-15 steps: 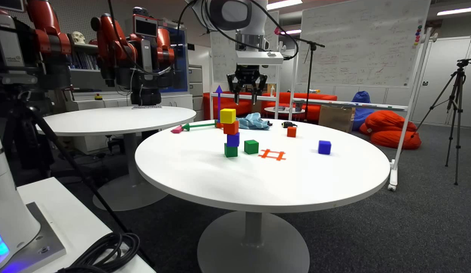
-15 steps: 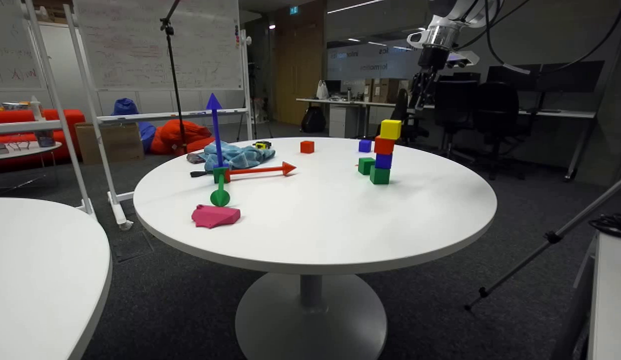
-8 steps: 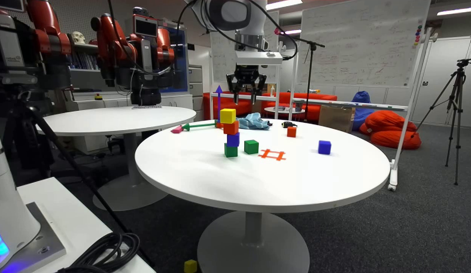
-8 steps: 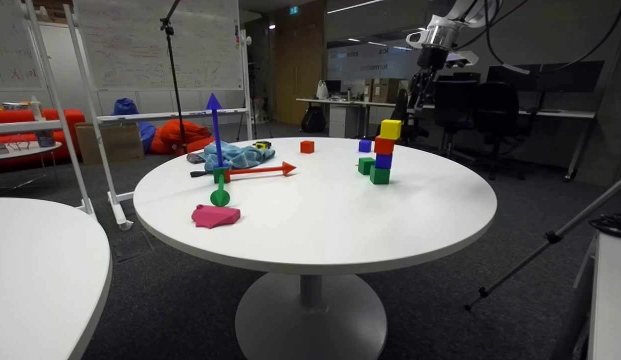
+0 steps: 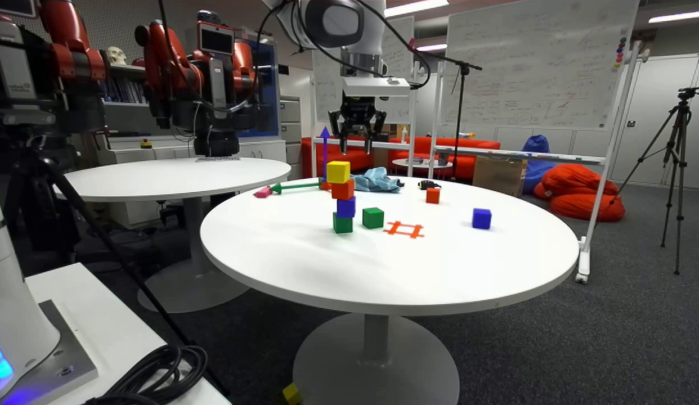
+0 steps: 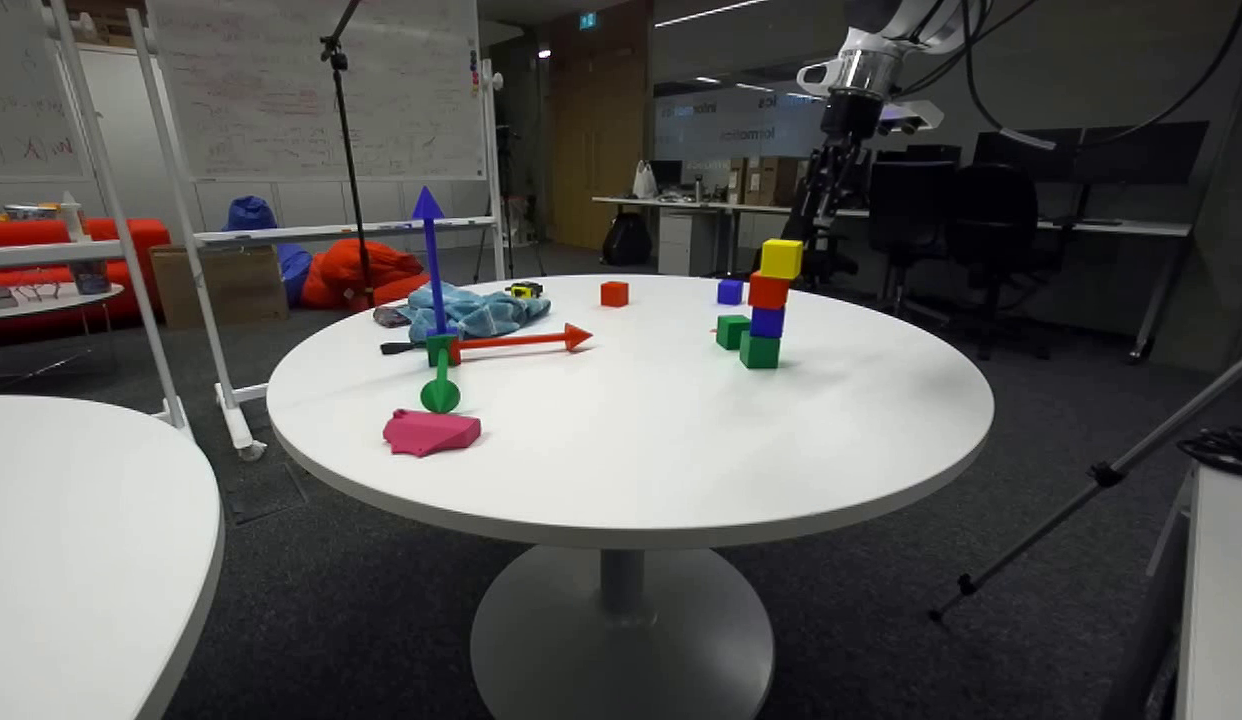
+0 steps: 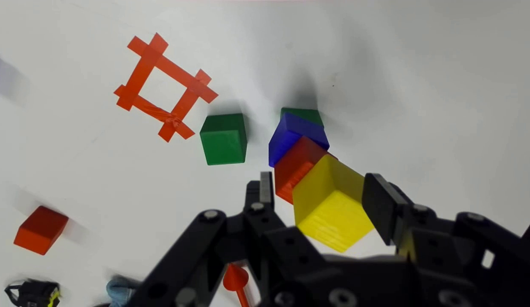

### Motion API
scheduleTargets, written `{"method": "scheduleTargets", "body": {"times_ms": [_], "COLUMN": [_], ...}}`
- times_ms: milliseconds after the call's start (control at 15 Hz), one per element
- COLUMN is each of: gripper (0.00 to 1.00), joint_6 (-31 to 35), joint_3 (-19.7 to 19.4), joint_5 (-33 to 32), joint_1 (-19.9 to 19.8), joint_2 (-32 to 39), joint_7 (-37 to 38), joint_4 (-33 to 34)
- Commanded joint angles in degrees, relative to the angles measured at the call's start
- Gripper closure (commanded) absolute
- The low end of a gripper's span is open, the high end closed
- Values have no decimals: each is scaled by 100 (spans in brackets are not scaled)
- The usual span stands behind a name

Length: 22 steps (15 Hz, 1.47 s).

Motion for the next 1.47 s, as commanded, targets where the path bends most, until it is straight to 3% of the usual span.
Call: {"method": "scheduleTargets", "body": {"times_ms": [0, 400, 467, 533, 733, 1400], "gripper": [66, 66, 16, 38, 16, 15], "joint_6": [64, 42, -17, -17, -17, -17], "joint_3": [-25, -20, 6, 7, 10, 10], "joint_5": [-212, -375, -213, -220, -220, -219], "joint_1": [99, 168, 102, 106, 104, 104], "joint_2": [-120, -123, 0, 5, 26, 26], "joint_7": [104, 154, 15, 22, 22, 22], "joint_4": [-94, -86, 13, 13, 13, 13]}}
